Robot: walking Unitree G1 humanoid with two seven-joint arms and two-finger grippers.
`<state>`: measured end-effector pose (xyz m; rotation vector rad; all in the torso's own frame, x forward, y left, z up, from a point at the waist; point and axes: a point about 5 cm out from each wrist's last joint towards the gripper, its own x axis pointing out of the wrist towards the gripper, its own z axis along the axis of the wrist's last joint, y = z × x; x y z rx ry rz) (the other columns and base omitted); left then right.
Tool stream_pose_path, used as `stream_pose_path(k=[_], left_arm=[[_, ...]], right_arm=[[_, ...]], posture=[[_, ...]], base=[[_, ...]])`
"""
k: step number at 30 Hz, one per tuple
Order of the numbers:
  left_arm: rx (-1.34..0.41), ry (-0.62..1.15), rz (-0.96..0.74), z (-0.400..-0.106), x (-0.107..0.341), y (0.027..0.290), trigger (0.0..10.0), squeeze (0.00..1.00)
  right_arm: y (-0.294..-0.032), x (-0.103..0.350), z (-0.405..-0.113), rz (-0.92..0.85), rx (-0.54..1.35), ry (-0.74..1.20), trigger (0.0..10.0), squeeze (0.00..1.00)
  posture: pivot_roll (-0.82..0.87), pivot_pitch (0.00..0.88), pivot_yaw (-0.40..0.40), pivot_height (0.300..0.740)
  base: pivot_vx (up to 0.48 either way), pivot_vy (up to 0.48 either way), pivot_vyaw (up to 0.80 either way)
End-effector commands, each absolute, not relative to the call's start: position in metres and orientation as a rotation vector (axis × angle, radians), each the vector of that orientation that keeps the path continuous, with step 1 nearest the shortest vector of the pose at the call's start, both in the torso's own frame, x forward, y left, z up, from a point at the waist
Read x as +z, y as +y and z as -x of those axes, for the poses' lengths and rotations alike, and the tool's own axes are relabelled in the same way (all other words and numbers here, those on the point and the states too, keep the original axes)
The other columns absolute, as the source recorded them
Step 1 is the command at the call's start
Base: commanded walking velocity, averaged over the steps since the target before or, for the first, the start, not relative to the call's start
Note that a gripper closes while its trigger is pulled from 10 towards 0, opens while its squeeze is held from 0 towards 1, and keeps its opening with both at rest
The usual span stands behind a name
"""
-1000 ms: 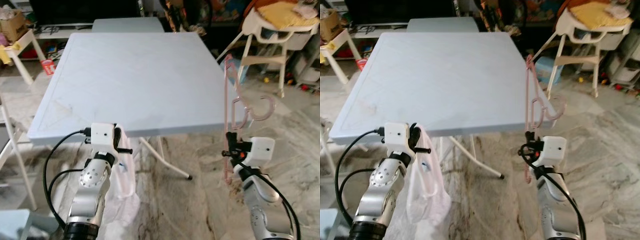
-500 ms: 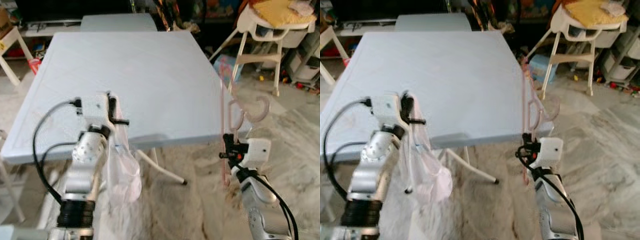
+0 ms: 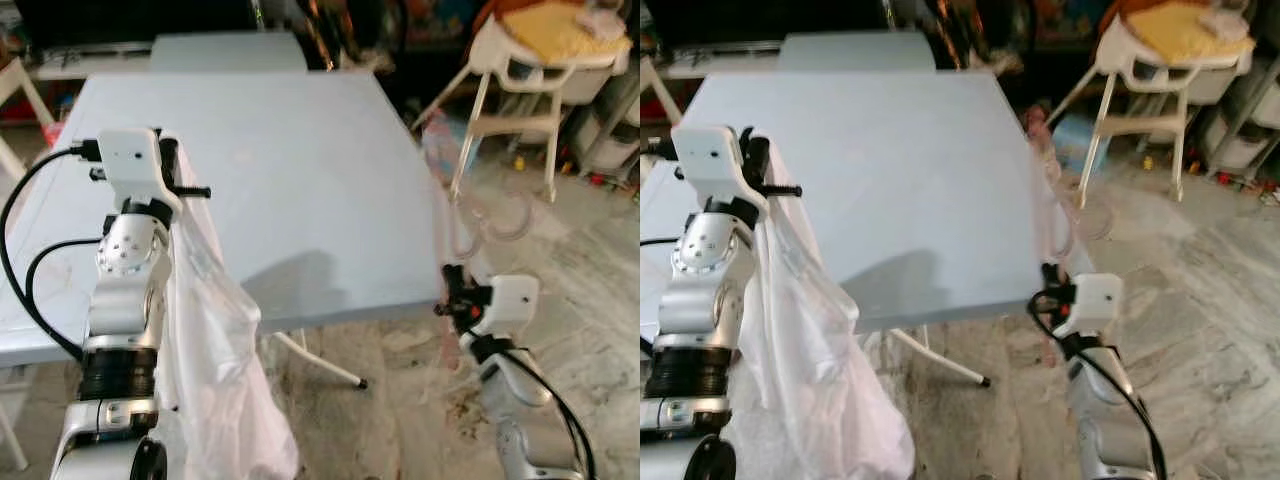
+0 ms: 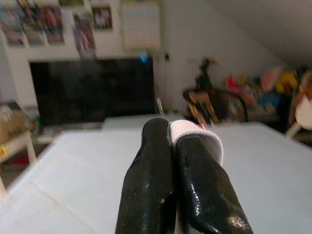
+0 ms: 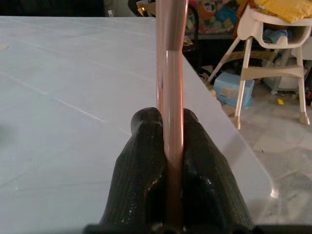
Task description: Hang hanger
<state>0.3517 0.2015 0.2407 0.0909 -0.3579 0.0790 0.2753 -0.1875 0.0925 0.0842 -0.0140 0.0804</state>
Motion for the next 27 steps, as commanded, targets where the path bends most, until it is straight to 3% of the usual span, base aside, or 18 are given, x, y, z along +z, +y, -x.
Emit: stream_pose_path(k=[1,7,15,27], left_arm=[[0.117,-0.397,-0.092,-0.351,0.251,0.213,10.0,0.0],[0.124,-0.38,-0.092,-0.352,0.245,0.212,10.0,0.0],[0.116,-0.358,-0.084,-0.35,0.235,0.204,10.0,0.0],[0.123,-0.33,-0.106,-0.355,0.229,0.209,10.0,0.0]], right_arm=[[-0.179,0.09,-0.274,-0.1,0.105,-0.001,10.0,0.0],[-0.179,0.091,-0.273,-0.098,0.117,-0.003,10.0,0.0],[-0.176,0.091,-0.27,-0.097,0.128,-0.005,10.0,0.0],[-0.176,0.089,-0.268,-0.109,0.117,0.004,10.0,0.0]], posture=[[0.01,0.096,-0.038,0.74],[0.0,0.1,-0.038,0.74],[0.0,0.109,-0.043,0.74],[-0.01,0.116,-0.031,0.74]], base=[[0.349,0.0,0.0],[0.204,0.0,0.0],[0.0,0.0,0.78],[0.0,0.0,0.0]])
